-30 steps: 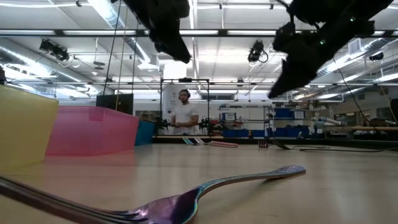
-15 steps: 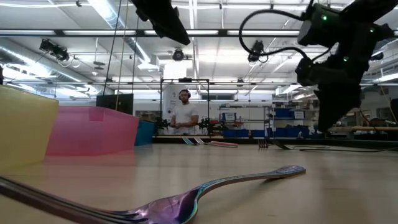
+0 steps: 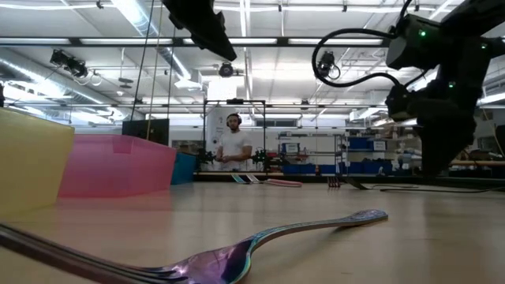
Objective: Sort silverware by color (type)
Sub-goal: Put the black fork into the yellow bin
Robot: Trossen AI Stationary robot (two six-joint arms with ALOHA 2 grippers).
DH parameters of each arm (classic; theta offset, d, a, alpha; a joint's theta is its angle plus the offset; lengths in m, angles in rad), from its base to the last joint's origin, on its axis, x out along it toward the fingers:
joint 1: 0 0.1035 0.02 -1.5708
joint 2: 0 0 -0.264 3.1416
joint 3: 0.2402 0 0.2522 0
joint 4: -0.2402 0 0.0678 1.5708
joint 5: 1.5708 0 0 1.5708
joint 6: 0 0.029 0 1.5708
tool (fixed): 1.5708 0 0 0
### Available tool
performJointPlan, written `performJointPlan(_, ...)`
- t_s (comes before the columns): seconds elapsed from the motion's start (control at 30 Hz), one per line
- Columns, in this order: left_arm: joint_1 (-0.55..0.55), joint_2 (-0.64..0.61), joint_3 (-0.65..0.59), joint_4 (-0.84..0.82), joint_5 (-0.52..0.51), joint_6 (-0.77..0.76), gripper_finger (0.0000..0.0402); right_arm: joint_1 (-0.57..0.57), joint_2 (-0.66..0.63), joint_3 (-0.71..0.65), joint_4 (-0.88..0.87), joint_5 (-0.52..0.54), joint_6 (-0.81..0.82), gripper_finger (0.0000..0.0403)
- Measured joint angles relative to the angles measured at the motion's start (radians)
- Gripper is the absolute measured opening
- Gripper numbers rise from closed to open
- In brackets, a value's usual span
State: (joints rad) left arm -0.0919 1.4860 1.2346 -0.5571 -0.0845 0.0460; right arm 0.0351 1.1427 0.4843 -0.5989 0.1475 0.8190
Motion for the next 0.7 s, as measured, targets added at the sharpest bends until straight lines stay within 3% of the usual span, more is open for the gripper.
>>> performJointPlan(0.23,0.024,0.0,0.0,0.006,0.0,0.002,0.0139,0.005,0.0,0.0,-0.008,-0.078,-0.068,0.0097)
performJointPlan(0.47,0.028,0.0,0.0,0.01,0.0,0.003,0.0139,0.005,0.0,-0.001,-0.052,-0.081,-0.054,0.0122)
performJointPlan(0.7,0.028,0.0,0.0,0.01,0.0,0.002,0.0139,0.006,0.0,-0.07,0.034,-0.093,-0.004,0.013)
